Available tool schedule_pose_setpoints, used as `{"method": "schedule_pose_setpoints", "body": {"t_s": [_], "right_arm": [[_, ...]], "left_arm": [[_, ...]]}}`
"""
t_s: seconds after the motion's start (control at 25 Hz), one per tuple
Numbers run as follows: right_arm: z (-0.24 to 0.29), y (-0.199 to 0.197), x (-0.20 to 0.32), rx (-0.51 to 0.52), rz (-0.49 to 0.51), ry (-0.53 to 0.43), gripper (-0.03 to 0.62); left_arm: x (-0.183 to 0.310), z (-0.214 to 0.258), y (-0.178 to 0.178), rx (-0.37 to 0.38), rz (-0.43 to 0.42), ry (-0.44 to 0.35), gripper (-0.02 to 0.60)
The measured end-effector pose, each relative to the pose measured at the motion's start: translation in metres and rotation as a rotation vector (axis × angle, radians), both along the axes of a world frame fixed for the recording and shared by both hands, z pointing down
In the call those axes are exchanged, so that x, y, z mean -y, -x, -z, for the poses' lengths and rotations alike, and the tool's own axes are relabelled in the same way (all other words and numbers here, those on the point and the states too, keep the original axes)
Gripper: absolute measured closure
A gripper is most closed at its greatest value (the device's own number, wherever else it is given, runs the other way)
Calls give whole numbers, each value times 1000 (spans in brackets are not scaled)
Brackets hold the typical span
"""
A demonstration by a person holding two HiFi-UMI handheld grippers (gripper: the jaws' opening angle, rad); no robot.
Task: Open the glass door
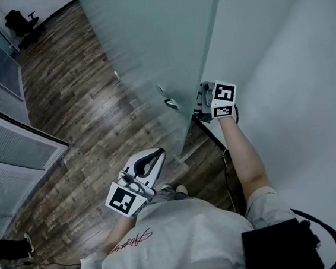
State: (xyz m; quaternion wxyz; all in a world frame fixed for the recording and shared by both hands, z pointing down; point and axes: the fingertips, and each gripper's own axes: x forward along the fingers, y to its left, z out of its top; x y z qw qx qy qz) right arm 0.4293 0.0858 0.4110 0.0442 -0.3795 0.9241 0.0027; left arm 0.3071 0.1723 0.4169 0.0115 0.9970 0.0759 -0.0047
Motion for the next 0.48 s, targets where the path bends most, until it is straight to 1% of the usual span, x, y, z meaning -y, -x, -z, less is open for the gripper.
{"method": "schedule_pose_setpoints", "body": {"t_s": [0.08,0.24,0.28,0.36,0.48], "right_arm": [[-6,-15,-3,11,8,5,480],[-18,-70,-10,20,23,12,480],[-17,-74,-12,13,23,16,480],[-10,-69,-15,3,22,24,480],[0,-66,-18,-13,32,23,482]], "left_arm": [[2,-5,-14,8,-46,1,565],[0,-5,-76,19,-134,6,565],[-2,0,-83,15,-161,3,565],[-7,10,-85,15,-215,-12,565],[-12,25,-94,-10,-254,-39,565]]}}
